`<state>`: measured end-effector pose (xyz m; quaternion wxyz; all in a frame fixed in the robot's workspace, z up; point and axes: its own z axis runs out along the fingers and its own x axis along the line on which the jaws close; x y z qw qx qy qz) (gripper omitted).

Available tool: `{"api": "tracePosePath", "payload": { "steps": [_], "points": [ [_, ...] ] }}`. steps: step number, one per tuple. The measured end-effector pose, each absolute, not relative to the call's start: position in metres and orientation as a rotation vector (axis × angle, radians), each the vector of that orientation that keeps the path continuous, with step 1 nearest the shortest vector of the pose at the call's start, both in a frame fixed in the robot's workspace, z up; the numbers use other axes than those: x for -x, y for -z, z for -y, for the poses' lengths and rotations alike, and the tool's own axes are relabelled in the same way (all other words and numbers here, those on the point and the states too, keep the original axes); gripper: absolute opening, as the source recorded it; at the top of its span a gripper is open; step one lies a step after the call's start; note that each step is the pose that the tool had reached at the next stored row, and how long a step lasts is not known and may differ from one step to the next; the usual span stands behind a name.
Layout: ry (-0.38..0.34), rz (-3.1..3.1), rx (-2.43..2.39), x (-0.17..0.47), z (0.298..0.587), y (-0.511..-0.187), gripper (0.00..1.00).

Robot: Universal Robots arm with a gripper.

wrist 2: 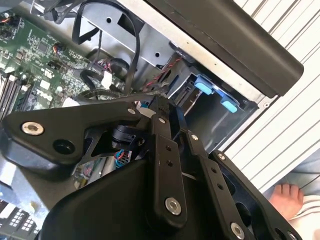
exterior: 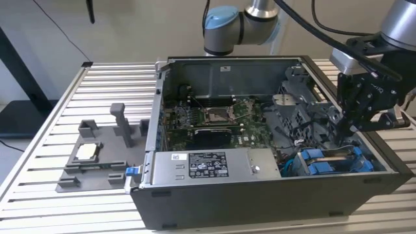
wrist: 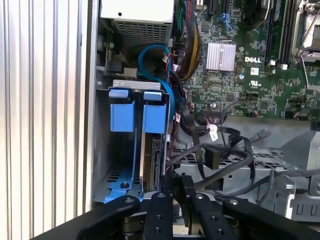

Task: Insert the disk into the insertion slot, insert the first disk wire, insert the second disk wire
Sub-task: 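Insert the first disk wire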

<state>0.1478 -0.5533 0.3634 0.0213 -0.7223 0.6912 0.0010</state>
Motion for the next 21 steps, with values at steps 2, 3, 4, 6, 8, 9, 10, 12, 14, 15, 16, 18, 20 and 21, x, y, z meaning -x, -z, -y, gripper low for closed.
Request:
{"api": "tracePosePath", "payload": {
  "steps": [2,3,4,6,8,9,10,12,14,15,16,18,20,21],
  "points": [
    [-0.011,-2.146,2.242,-0.149,0.555,-0.362,0.20],
    [-0.014,-2.147,2.244,-0.150,0.555,-0.361,0.20],
    [-0.018,-2.149,2.245,-0.151,0.556,-0.360,0.20],
    [-0.025,-2.152,2.248,-0.152,0.557,-0.359,0.20],
    [-0.032,-2.155,2.251,-0.154,0.558,-0.357,0.20],
    [-0.036,-2.157,2.253,-0.154,0.559,-0.357,0.20],
    [-0.039,-2.158,2.254,-0.155,0.560,-0.356,0.20],
    [-0.040,-2.159,2.255,-0.156,0.561,-0.355,0.20],
    [-0.040,-2.159,2.254,-0.157,0.563,-0.354,0.20],
    [-0.040,-2.161,2.252,-0.157,0.563,-0.353,0.20],
    [-0.040,-2.163,2.250,-0.157,0.563,-0.352,0.20],
    [-0.040,-2.170,2.243,-0.157,0.564,-0.351,0.20],
    [-0.040,-2.176,2.238,-0.157,0.564,-0.350,0.20],
    [-0.040,-2.177,2.237,-0.157,0.564,-0.349,0.20]
  ]
}}
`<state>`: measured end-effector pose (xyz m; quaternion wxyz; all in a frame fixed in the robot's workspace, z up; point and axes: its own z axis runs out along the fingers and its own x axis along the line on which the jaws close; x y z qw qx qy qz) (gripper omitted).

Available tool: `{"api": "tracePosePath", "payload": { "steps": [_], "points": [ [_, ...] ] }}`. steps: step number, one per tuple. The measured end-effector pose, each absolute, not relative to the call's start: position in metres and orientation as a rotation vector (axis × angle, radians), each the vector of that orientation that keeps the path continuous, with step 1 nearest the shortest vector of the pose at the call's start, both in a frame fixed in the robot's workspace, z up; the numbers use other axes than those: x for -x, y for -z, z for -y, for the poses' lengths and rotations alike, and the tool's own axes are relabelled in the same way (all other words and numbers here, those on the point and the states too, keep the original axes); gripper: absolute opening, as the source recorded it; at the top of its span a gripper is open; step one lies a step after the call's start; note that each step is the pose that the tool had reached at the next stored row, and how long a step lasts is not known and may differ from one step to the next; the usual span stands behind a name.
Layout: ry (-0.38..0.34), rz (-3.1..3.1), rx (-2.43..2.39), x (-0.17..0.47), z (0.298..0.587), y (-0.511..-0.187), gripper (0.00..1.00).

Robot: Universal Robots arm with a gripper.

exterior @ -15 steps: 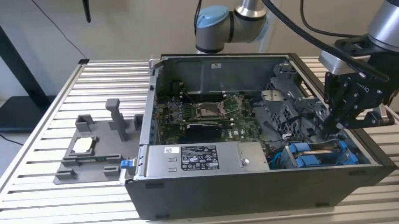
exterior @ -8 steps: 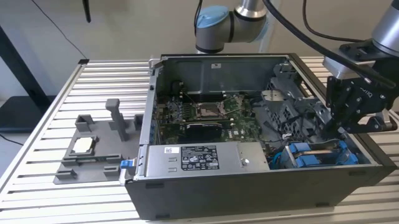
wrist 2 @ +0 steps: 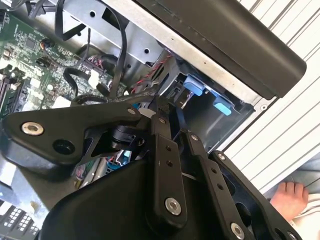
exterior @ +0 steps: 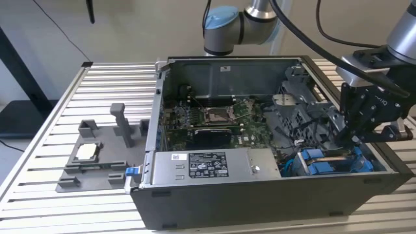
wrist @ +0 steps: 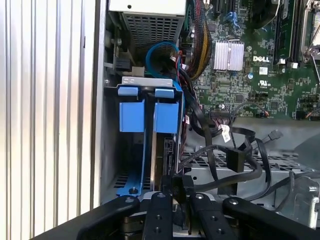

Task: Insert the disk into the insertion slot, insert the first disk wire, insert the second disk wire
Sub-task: 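Insert the first disk wire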

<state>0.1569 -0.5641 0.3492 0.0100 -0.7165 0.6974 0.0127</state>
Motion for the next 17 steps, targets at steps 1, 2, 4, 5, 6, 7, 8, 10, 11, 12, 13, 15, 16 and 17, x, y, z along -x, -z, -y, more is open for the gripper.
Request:
{"api": "tracePosePath", "payload": {
  "steps": [1,2,4,5,6,7,8,10,11,12,13,15,16,17],
  "points": [
    [-0.040,-2.179,2.235,-0.1569,0.5641,-0.3485,0.20],
    [-0.040,-2.181,2.233,-0.1569,0.5641,-0.3479,0.20],
    [-0.040,-2.185,2.228,-0.1569,0.5641,-0.3466,0.20],
    [-0.040,-2.188,2.226,-0.1569,0.5641,-0.3461,0.20],
    [-0.040,-2.191,2.223,-0.1569,0.5641,-0.3456,0.20],
    [-0.040,-2.193,2.221,-0.1569,0.5641,-0.3452,0.20],
    [-0.040,-2.194,2.219,-0.1569,0.5642,-0.3448,0.20],
    [-0.039,-2.197,2.217,-0.1569,0.5643,-0.3442,0.20],
    [-0.039,-2.198,2.215,-0.1569,0.5643,-0.3438,0.20],
    [-0.039,-2.200,2.214,-0.1569,0.5644,-0.3435,0.20],
    [-0.039,-2.201,2.213,-0.1570,0.5645,-0.3432,0.20],
    [-0.040,-2.203,2.211,-0.1570,0.5645,-0.3424,0.20],
    [-0.040,-2.203,2.210,-0.1570,0.5645,-0.3421,0.20],
    [-0.040,-2.204,2.209,-0.1570,0.5645,-0.3418,0.20]
  ]
}}
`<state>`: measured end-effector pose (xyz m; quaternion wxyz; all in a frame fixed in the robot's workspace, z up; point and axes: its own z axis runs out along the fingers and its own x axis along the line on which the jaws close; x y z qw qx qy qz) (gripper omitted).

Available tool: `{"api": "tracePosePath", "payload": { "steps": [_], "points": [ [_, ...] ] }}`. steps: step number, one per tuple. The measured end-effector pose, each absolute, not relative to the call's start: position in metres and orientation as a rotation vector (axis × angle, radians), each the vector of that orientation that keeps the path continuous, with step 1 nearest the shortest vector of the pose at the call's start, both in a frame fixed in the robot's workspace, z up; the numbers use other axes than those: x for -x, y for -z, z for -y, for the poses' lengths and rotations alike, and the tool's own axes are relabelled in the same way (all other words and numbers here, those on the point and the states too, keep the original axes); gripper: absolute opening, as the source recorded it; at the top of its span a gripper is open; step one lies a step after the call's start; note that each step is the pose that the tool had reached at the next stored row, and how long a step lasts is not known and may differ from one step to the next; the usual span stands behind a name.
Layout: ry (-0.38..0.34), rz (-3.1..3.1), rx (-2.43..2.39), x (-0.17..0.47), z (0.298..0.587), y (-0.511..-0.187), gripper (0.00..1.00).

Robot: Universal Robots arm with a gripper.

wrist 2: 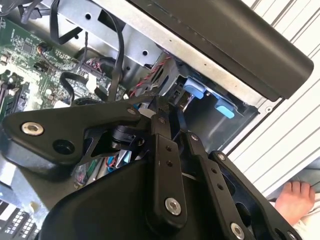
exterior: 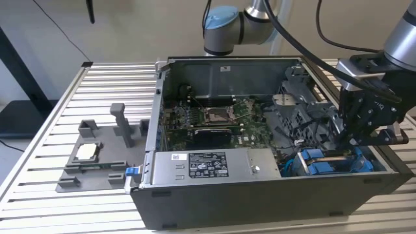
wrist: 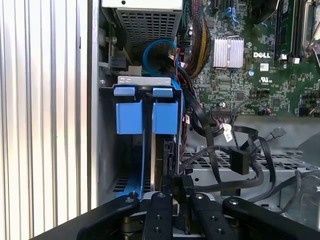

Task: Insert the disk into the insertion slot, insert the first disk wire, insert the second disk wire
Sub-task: 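Insert the first disk wire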

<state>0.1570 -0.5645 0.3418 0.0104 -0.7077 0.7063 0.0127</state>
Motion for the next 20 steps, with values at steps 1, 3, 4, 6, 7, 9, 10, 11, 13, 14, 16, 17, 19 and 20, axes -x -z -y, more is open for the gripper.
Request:
{"api": "tracePosePath", "payload": {
  "steps": [1,3,4,6,7,9,10,11,13,14,16,17,19,20],
  "points": [
    [-0.040,-2.205,2.208,-0.1570,0.5646,-0.3415,0.20],
    [-0.040,-2.207,2.206,-0.1570,0.5647,-0.3409,0.20],
    [-0.040,-2.208,2.205,-0.1571,0.5647,-0.3406,0.20],
    [-0.040,-2.209,2.203,-0.1572,0.5648,-0.3401,0.20],
    [-0.041,-2.209,2.203,-0.1574,0.5649,-0.3398,0.20],
    [-0.042,-2.209,2.202,-0.1578,0.5650,-0.3393,0.20],
    [-0.042,-2.210,2.201,-0.1579,0.5651,-0.3391,0.20],
    [-0.042,-2.210,2.200,-0.1581,0.5651,-0.3388,0.20],
    [-0.042,-2.210,2.200,-0.1585,0.5652,-0.3384,0.20],
    [-0.043,-2.210,2.200,-0.1587,0.5652,-0.3380,0.20],
    [-0.043,-2.210,2.199,-0.1590,0.5653,-0.3373,0.20],
    [-0.043,-2.210,2.199,-0.1592,0.5653,-0.3370,0.20],
    [-0.044,-2.210,2.198,-0.1595,0.5656,-0.3363,0.20],
    [-0.044,-2.211,2.197,-0.1595,0.5658,-0.3362,0.20]
  ]
}}
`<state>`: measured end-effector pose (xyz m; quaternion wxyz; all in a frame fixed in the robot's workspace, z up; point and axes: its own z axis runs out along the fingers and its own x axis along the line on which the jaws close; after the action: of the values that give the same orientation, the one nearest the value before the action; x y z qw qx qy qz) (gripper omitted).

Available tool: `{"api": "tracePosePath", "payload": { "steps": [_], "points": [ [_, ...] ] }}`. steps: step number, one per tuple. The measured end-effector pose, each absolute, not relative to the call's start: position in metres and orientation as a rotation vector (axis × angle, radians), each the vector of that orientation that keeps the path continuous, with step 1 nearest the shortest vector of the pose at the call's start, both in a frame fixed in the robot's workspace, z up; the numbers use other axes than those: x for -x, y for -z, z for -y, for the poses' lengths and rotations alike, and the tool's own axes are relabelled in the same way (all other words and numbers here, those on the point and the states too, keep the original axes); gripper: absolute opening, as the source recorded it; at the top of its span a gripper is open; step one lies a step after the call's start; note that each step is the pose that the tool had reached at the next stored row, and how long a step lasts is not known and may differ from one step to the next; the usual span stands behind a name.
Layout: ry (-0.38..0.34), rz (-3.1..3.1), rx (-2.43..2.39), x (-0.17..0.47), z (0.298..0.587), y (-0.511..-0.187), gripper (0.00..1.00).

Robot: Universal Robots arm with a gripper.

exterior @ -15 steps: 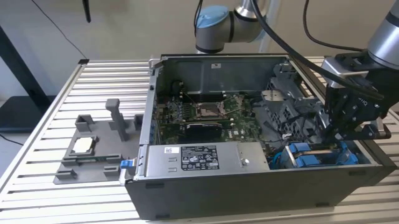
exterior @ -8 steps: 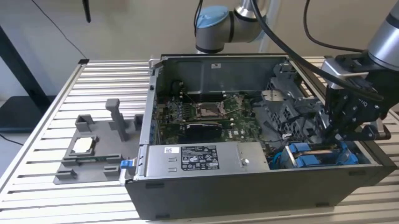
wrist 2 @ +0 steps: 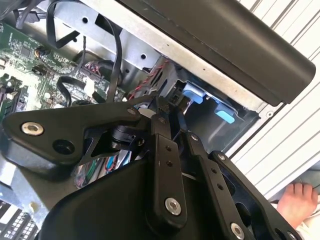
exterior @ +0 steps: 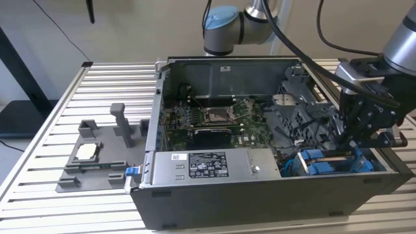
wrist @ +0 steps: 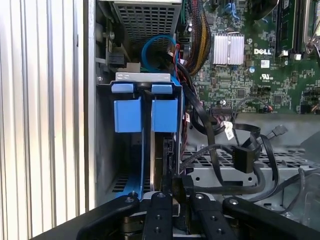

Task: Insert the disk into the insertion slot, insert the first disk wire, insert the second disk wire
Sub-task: 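Insert the first disk wire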

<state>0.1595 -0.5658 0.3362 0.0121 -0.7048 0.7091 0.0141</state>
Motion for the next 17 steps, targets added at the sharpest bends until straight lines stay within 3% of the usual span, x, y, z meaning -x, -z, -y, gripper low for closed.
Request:
{"api": "tracePosePath", "payload": {
  "steps": [17],
  "points": [
    [-0.015,-2.198,2.177,-0.1561,0.5672,-0.3425,0.20]
  ]
}}
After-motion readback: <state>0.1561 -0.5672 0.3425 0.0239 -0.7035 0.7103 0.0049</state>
